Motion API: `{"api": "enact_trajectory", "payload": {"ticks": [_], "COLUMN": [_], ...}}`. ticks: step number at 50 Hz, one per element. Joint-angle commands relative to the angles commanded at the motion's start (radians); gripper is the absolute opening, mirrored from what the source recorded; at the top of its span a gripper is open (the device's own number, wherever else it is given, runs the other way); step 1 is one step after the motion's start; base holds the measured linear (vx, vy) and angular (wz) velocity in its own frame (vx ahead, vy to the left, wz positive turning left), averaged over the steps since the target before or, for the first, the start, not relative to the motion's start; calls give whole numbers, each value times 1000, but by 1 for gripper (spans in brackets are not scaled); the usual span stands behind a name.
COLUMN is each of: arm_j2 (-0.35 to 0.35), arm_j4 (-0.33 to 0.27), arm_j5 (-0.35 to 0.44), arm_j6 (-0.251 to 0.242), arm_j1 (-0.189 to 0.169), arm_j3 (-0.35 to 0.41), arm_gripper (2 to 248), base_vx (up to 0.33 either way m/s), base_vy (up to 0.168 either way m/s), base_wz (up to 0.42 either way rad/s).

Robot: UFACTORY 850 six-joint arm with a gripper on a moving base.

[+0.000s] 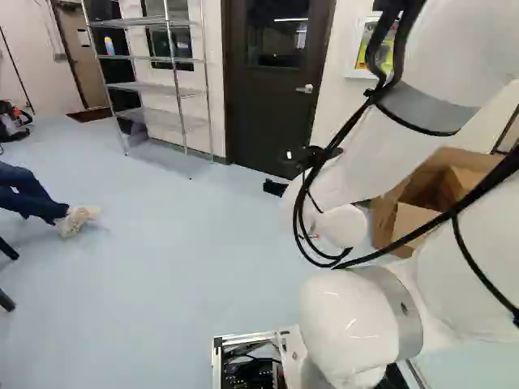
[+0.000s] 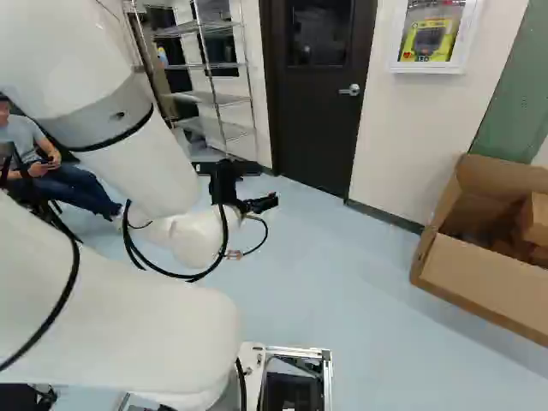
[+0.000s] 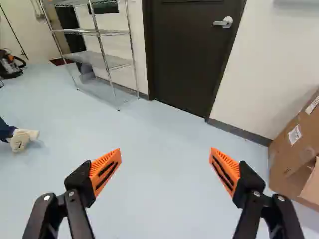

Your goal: Open the door and move inside

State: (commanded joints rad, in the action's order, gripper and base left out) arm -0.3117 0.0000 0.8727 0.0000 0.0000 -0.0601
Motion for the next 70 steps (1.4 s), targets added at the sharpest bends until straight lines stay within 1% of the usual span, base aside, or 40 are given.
{"api": "enact_trajectory", "payload": {"ticks": [24, 56, 70], "arm_j2": [0, 0, 0], "arm_j4": [0, 0, 0], "arm_j5": [0, 0, 0], "arm_j6": [0, 0, 0], "arm_j1": [0, 0, 0], "arm_j3": [0, 0, 0], "arm_gripper": [247, 247, 247], "base_vx": [103, 169, 181], "base_vy": [-6, -1, 42], "base_wz": [-13, -17, -21]}}
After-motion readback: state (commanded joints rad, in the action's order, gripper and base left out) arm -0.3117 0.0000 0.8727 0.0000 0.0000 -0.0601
